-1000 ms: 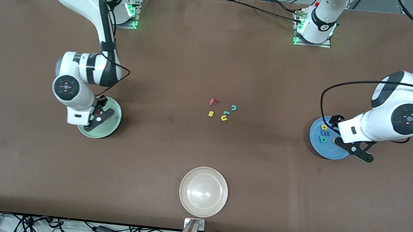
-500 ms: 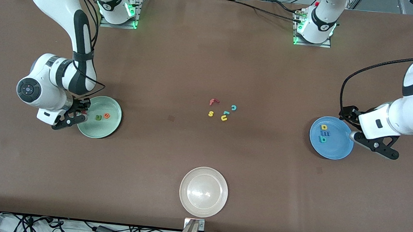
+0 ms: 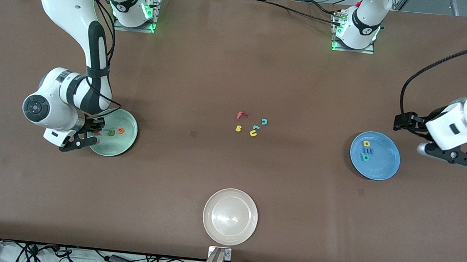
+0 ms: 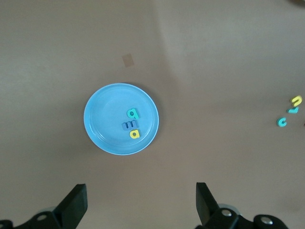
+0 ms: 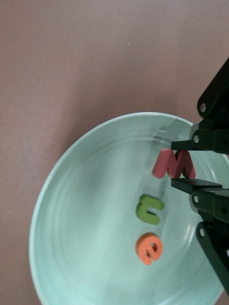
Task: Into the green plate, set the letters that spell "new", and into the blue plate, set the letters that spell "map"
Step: 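Release the pink m on the green plate while the left gripper withdraws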
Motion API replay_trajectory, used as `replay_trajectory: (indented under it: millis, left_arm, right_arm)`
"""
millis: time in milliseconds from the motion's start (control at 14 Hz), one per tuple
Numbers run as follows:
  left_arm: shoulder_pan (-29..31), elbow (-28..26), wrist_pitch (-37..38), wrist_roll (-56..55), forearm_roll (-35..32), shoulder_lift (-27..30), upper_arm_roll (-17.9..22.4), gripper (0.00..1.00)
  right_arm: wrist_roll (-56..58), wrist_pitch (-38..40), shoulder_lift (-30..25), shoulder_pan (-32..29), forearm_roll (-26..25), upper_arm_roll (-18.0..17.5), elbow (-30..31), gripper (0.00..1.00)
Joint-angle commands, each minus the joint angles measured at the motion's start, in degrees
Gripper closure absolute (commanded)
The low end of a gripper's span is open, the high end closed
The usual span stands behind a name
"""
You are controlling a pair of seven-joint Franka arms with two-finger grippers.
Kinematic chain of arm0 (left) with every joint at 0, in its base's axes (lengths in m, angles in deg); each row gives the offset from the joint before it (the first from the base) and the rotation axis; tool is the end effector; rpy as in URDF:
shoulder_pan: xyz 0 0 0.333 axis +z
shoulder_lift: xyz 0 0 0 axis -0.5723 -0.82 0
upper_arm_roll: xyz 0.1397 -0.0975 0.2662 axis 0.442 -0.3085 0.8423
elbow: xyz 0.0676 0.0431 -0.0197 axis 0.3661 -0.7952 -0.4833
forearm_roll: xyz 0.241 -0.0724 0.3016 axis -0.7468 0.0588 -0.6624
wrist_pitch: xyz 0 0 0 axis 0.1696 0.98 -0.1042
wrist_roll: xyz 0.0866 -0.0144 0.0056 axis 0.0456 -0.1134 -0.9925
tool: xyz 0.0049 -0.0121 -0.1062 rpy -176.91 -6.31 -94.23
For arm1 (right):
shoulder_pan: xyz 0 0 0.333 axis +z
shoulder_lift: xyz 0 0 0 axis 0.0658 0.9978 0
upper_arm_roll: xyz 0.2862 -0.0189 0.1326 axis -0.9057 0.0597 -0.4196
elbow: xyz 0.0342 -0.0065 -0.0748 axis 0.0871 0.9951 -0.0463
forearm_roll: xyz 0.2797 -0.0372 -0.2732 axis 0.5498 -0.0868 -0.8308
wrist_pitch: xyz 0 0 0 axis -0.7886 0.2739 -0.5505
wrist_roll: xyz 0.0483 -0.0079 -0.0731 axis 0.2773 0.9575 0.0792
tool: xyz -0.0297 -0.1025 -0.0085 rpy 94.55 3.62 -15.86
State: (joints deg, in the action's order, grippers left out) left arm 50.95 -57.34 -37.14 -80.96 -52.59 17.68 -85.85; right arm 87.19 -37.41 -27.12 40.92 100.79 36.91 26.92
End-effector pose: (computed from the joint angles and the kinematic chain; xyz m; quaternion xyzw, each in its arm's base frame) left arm 0.6206 -0.0298 0.5416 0.9946 -0.0820 -0.0625 0.0089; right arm 0.6150 0.0025 0.2097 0.9817 0.1707 -0.0801 0.0271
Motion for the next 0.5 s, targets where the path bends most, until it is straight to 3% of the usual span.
replay_trajectory:
  millis: [0,214,429]
  left_arm:
    - [-7.74,-10.07,-6.36,-3.20,5.97,9.28,11.88,0.00]
    - [-16.80,-20.09,-15.14,-3.83,7.22,16.85,21.83,0.00]
    - [-18.67,-22.15,-16.40,-3.75,6.79,18.01,23.09,0.00]
  right_arm:
    - [-0.59,0.64,1.22,-1.20,5.02,-0.54,-1.50,0.00]
    - [-2.44,4.23,0.43,-0.58,6.27,0.15,-3.43,0.00]
    - [-5.06,12.57,-0.10,-0.67,6.44,3.40,-9.04,0.00]
